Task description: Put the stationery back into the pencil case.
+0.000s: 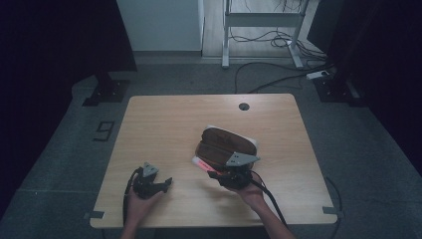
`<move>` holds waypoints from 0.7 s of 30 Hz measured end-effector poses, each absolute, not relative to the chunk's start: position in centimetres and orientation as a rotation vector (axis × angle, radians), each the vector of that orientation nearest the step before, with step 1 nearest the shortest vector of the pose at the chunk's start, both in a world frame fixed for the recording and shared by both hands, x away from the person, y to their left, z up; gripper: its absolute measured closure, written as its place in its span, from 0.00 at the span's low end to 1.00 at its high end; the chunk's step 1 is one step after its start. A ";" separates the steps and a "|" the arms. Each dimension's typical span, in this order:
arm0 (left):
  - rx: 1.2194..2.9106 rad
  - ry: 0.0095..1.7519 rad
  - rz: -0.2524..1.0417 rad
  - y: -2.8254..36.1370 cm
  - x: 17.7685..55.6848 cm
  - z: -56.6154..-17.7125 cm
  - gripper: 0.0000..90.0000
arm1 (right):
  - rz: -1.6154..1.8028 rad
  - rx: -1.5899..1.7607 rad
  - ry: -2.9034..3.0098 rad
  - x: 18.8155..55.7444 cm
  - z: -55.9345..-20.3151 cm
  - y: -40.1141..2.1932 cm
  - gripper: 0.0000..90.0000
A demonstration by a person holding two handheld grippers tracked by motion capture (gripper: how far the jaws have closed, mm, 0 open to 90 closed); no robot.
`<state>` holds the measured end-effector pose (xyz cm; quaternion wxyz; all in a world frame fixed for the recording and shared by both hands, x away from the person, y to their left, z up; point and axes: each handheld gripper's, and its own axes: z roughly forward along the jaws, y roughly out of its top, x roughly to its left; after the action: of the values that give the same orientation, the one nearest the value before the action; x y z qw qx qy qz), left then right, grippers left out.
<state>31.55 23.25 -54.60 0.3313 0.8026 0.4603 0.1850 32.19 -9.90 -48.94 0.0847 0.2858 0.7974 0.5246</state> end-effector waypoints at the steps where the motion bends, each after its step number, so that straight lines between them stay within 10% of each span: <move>1: 2.098 1.203 0.484 23.3 31.6 -54.6 0.31 | 1.565 0.853 2.378 32.2 -48.9 -9.9 0.73; 21: 2.098 1.204 0.484 23.3 31.5 -54.6 0.31 | 1.573 0.893 2.336 33.0 -48.4 -11.3 0.73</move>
<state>31.55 23.25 -54.60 0.3312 0.8025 0.4605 0.1850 32.95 -11.33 -48.44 0.0935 0.3010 0.7872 0.5301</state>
